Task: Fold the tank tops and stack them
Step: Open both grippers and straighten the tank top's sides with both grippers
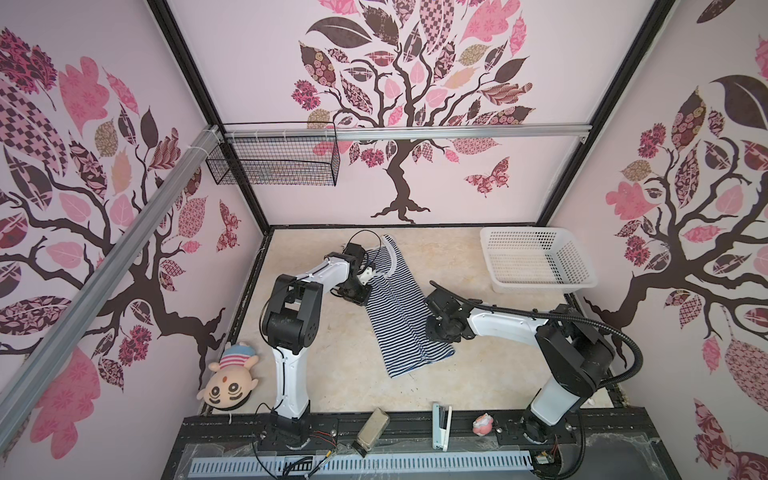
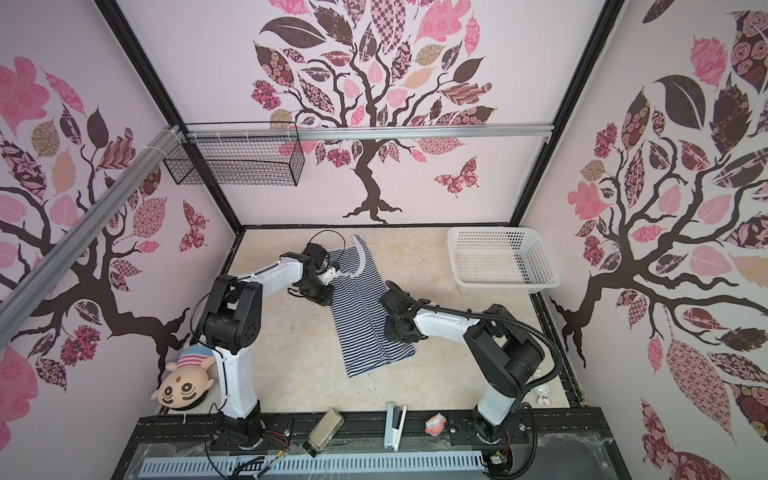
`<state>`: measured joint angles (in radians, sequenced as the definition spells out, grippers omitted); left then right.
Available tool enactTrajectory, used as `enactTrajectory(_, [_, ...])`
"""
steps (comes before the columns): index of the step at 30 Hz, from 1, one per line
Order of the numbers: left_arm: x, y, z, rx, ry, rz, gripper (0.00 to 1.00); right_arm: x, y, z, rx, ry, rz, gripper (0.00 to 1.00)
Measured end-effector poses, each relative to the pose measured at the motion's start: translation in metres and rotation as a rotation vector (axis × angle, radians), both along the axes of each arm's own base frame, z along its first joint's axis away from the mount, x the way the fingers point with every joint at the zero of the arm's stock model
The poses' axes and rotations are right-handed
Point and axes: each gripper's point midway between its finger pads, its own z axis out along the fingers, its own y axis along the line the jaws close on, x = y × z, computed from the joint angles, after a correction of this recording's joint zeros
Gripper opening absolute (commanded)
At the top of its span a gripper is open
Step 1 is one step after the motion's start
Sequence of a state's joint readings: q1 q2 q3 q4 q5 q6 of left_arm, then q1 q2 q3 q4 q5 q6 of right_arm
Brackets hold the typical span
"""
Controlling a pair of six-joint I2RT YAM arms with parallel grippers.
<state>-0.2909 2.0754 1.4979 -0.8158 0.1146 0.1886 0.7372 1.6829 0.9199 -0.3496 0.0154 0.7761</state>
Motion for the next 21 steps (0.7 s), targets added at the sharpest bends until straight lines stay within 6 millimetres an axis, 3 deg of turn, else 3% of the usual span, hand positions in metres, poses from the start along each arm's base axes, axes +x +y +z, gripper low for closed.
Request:
enactTrajectory(7, [0.020, 0.008, 0.000, 0.089, -0.041, -0.011, 0.28, -0.008, 0.013, 0.001, 0.048, 0.013, -0.001, 0.29])
enactTrajectory(17, [0.055, 0.016, 0.003, 0.204, -0.083, -0.035, 0.28, -0.043, 0.064, 0.003, 0.081, 0.044, 0.079, 0.30])
enactTrajectory(21, [0.058, 0.018, 0.004, 0.215, -0.098, -0.033, 0.28, -0.049, 0.068, 0.003, 0.060, 0.050, 0.086, 0.33])
